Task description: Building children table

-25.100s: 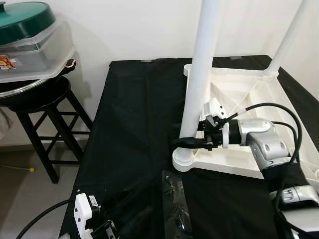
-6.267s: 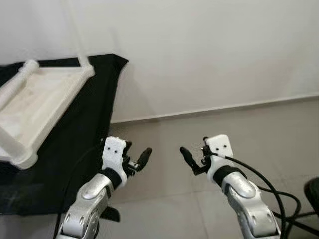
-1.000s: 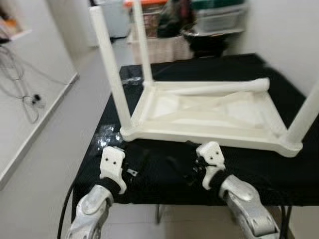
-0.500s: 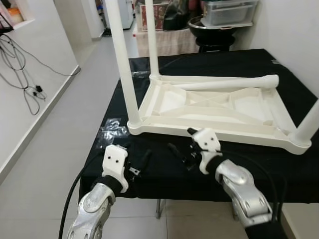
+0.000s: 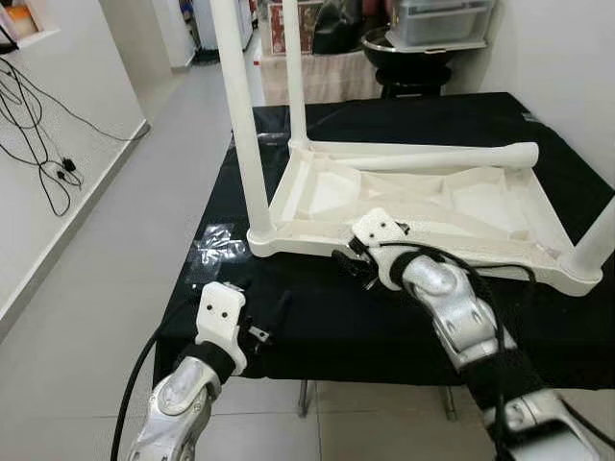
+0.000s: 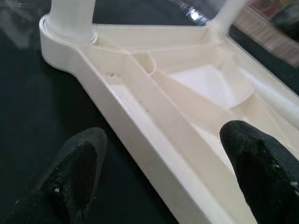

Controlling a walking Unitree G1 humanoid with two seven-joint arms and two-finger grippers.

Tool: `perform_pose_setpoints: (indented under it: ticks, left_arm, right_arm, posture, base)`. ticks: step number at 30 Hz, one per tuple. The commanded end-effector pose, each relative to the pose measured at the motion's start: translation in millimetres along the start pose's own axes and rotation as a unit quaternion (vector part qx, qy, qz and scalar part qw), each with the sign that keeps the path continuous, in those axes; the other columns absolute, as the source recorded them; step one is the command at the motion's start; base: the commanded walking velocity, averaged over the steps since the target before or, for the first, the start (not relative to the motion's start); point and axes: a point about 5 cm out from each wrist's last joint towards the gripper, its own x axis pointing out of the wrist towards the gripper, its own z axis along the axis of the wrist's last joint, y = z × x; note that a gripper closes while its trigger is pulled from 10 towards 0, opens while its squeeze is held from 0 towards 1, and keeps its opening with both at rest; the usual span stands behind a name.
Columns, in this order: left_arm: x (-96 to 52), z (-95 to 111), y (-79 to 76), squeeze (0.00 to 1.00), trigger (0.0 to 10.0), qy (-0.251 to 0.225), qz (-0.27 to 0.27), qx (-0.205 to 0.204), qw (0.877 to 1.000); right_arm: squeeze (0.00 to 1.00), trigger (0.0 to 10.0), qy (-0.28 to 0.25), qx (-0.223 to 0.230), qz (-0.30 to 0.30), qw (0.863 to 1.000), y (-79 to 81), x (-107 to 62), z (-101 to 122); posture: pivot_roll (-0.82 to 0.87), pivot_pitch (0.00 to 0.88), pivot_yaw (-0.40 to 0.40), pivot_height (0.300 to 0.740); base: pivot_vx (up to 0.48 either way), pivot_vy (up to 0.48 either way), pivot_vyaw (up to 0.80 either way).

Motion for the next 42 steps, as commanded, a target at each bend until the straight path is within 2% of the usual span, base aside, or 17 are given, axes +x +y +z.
perform_pose_setpoints:
  ticks: [1, 9, 10, 14, 16, 17, 20, 26, 29, 34, 38, 39, 40, 41, 42]
  left_arm:
    - [-4.2, -0.4, 0.3, 0.0, 10.0, 0.005, 0.002, -0.008, 1.0]
    - [-10.2, 1.6, -1.7, 0.0, 10.0, 0.008, -0.002, -0.005, 1.0]
    - [-11.6, 1.9, -2.8, 0.0, 10.0, 0.009, -0.003, -0.005, 1.0]
    - [-14.0, 2.2, -5.0, 0.0, 10.0, 0.01, -0.004, -0.006, 1.0]
    - [-16.5, 2.8, -7.3, 0.0, 10.0, 0.011, -0.006, -0.008, 1.0]
    - [-16.5, 2.8, -7.3, 0.0, 10.0, 0.011, -0.006, -0.008, 1.0]
    - [-19.4, 2.5, -10.1, 0.0, 10.0, 0.014, -0.007, -0.012, 1.0]
    - [-21.3, 2.2, -11.3, 0.0, 10.0, 0.017, -0.008, -0.016, 1.0]
    - [-22.2, 2.3, -11.8, 0.0, 10.0, 0.02, -0.01, -0.019, 1.0]
    - [-22.6, 2.9, -10.8, 0.0, 10.0, 0.021, -0.011, -0.02, 1.0]
    - [-22.1, 3.5, -10.2, 0.0, 10.0, 0.022, -0.011, -0.019, 1.0]
    - [-21.8, 3.6, -10.1, 0.0, 10.0, 0.022, -0.011, -0.018, 1.0]
    - [-21.6, 3.8, -10.1, 0.0, 10.0, 0.022, -0.01, -0.018, 1.0]
    - [-21.6, 3.8, -10.1, 0.0, 10.0, 0.022, -0.01, -0.018, 1.0]
    - [-21.4, 3.8, -10.0, 0.0, 10.0, 0.022, -0.01, -0.018, 1.0]
  right_arm:
    - [0.0, 10.0, 0.012, -0.016, 0.019, 1.0, -0.3, 6.5, 4.8]
    - [0.0, 10.0, 0.041, -0.044, 0.077, 0.995, -9.3, 18.1, 13.2]
    - [0.0, 10.0, 0.061, -0.048, 0.097, 0.992, -10.9, 19.1, 10.9]
    - [0.0, 10.0, 0.099, -0.053, 0.11, 0.988, -17.3, 19.2, 6.0]
    - [0.0, 10.0, 0.142, -0.033, 0.083, 0.986, -34.1, 18.9, 2.2]
    - [0.0, 10.0, 0.142, -0.033, 0.083, 0.986, -34.1, 18.9, 2.2]
    - [0.0, 10.0, 0.172, 0.005, 0.063, 0.983, -54.8, 13.0, -1.9]
    - [0.0, 10.0, 0.204, 0.031, 0.081, 0.975, -67.6, 2.0, -13.6]
    - [0.0, 10.0, 0.227, 0.048, 0.068, 0.97, -83.6, -8.9, -21.6]
    - [0.0, 10.0, 0.249, 0.063, 0.064, 0.964, -92.7, -15.9, -26.4]
    - [0.0, 10.0, 0.272, 0.07, 0.056, 0.958, -91.9, -17.6, -34.7]
    - [0.0, 8.6, 0.279, 0.07, 0.053, 0.956, -90.5, -17.7, -37.7]
    - [0.0, 6.8, 0.285, 0.069, 0.052, 0.955, -89.1, -17.8, -40.6]
    - [0.0, 6.8, 0.285, 0.069, 0.052, 0.955, -89.1, -17.8, -40.6]
    - [0.0, 3.8, 0.29, 0.069, 0.05, 0.953, -88.0, -17.9, -42.9]
  posture:
    - [0.03, 0.137, 0.034, 0.74]
    - [0.06, 0.156, 0.026, 0.74]
    - [0.06, 0.161, 0.022, 0.74]
    - [0.06, 0.166, 0.02, 0.74]
    - [0.07, 0.177, 0.015, 0.74]
    - [0.07, 0.177, 0.015, 0.74]
    - [0.07, 0.184, 0.011, 0.74]
    - [0.06, 0.188, 0.015, 0.74]
    - [0.06, 0.189, 0.017, 0.74]
    - [0.06, 0.192, 0.023, 0.74]
    - [0.06, 0.193, 0.024, 0.74]
    - [0.06, 0.192, 0.025, 0.74]
    - [0.06, 0.192, 0.025, 0.74]
    - [0.06, 0.192, 0.025, 0.74]
    - [0.06, 0.193, 0.025, 0.74]
  base:
    - [0.0, 0.0, 0.0]
    - [0.0, 0.0, 0.0]
    - [0.0, 0.0, 0.0]
    - [0.0, 0.0, 0.0]
    - [0.0, 0.0, 0.0]
    - [0.0, 0.0, 0.0]
    - [0.0, 0.0, 0.0]
    - [0.0, 0.0, 0.0]
    - [0.0, 0.0, 0.0]
    - [0.0, 0.0, 0.0]
    - [0.0, 0.0, 0.0]
    - [0.0, 0.0, 0.0]
    - [0.0, 0.0, 0.0]
    - [0.0, 0.0, 0.0]
    - [0.0, 0.0, 0.0]
